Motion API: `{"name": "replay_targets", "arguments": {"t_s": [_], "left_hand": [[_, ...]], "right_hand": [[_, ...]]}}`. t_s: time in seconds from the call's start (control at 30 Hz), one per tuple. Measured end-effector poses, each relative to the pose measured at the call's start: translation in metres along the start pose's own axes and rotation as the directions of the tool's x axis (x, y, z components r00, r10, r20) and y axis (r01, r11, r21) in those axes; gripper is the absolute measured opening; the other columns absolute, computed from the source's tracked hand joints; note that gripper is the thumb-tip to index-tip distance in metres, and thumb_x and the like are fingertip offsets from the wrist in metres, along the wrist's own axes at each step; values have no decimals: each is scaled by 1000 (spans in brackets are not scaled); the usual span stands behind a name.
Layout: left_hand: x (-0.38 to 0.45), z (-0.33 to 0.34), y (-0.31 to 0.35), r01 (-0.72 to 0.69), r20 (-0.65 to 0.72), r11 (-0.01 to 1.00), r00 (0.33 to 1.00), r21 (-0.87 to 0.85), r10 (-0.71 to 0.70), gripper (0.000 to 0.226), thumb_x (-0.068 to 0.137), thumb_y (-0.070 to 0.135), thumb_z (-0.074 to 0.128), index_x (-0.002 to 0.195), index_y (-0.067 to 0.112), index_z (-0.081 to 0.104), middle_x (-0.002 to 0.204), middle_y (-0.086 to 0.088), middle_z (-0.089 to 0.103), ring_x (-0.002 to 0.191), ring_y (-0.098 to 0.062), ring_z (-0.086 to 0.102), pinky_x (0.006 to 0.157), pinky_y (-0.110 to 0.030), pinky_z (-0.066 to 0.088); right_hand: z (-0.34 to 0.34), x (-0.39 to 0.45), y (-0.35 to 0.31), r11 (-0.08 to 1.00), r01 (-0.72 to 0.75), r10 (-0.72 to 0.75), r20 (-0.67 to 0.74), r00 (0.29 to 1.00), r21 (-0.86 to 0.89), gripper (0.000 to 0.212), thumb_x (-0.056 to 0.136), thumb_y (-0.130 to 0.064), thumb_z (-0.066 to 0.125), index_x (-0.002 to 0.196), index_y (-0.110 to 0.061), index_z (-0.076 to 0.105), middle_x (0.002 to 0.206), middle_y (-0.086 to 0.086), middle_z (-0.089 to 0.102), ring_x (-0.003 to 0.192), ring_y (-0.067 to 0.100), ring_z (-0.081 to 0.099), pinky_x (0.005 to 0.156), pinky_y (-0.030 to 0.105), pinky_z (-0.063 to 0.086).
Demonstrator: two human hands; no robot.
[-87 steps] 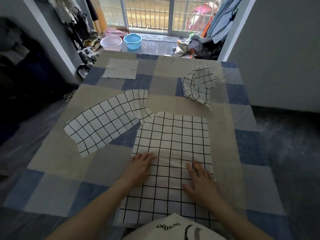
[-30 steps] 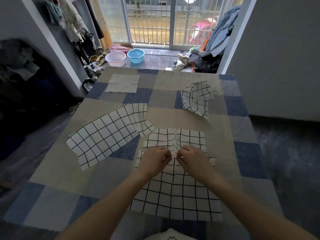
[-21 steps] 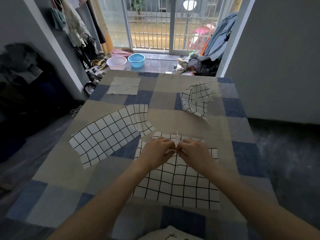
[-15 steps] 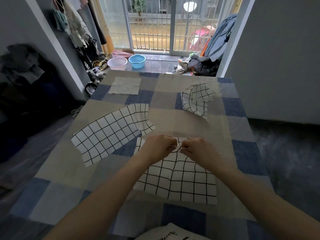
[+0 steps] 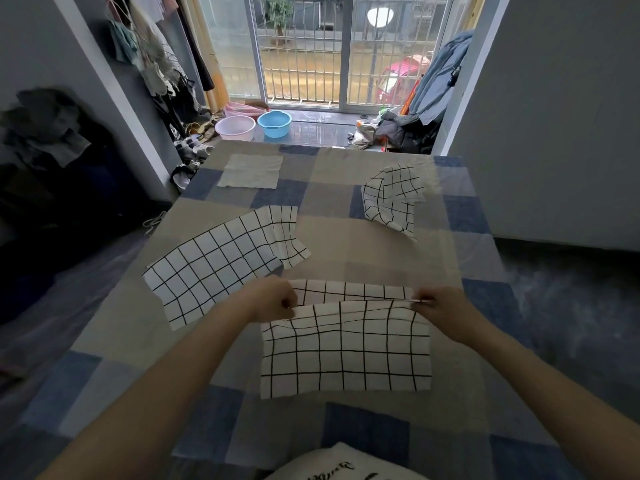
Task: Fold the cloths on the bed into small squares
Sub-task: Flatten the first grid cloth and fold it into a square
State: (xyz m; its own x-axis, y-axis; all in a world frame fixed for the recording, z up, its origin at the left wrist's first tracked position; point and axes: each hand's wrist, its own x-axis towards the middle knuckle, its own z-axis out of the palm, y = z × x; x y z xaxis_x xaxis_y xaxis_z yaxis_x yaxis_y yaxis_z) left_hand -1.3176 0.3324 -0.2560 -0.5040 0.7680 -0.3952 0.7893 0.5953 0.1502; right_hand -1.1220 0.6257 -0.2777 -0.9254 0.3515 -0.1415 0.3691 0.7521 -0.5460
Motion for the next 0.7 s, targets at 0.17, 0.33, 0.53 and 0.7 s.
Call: {"name": "replay_targets", "arguments": {"t_s": [0.17, 0.33, 0.53, 0.7], "left_hand": [[-10, 3, -13, 62, -54, 990, 996, -125, -69, 13, 91, 35, 61, 82, 27, 56, 89, 6, 58, 81, -12, 57, 79, -34, 52], [-18, -5, -20, 13, -198, 917, 975, -399, -100, 19, 92, 26, 63, 80, 36, 53, 90, 10, 63, 80, -4, 62, 71, -23, 49], [-16, -10, -11, -105, -324, 592, 905, -799, -276, 6, 84, 8, 73, 89, 12, 72, 84, 4, 76, 83, -3, 70, 72, -8, 48], [-15, -14, -7, -179, -316, 379, 886, -908, -339, 12, 83, 6, 73, 94, 2, 71, 86, -2, 76, 84, -11, 72, 75, -15, 53]], "right_hand": [[-1, -8, 11, 984, -50, 65, -83, 994, 170, 15, 92, -18, 62, 77, -17, 64, 65, 9, 64, 61, 20, 57, 59, 32, 43], [-7, -13, 19, 969, -78, 113, -142, 983, 234, 17, 91, -17, 63, 74, -16, 63, 59, -4, 60, 54, 6, 51, 52, 14, 38], [-22, -8, 33, 899, -94, 203, -217, 955, 427, 14, 86, -14, 69, 74, -11, 66, 64, 17, 60, 59, 18, 49, 56, 28, 37], [-30, -13, 35, 852, -88, 232, -222, 947, 517, 8, 88, -12, 67, 80, -10, 67, 69, 12, 64, 58, 8, 55, 56, 21, 46]]}}
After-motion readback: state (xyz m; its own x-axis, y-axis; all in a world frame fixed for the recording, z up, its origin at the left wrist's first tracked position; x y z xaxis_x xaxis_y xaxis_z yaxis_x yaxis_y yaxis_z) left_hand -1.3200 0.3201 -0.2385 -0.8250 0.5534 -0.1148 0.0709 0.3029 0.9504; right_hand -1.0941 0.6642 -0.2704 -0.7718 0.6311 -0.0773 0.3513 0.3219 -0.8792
